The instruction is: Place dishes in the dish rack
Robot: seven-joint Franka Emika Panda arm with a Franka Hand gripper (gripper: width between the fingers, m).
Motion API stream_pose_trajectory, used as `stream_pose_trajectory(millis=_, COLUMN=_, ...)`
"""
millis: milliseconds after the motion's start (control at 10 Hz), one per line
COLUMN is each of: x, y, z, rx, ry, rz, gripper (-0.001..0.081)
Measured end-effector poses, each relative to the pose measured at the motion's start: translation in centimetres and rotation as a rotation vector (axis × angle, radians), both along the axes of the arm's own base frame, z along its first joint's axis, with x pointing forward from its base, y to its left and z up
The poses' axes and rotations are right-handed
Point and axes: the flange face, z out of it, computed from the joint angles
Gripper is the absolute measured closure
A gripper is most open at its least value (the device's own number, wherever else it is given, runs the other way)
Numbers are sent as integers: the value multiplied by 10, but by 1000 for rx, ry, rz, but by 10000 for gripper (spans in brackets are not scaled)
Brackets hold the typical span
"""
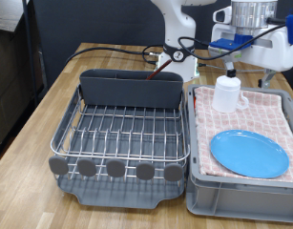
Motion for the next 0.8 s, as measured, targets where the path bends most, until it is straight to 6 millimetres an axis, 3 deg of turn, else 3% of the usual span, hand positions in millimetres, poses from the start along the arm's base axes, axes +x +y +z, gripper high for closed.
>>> stream_pose_trajectory(millis=500, x=2, y=-1, z=-53, rx=25, ry=-14, rz=36, gripper=3)
stream_pose_trajectory(millis=800, x=2, y=-3, z=-54, rx=78, ry=-48, rz=68, gripper=3)
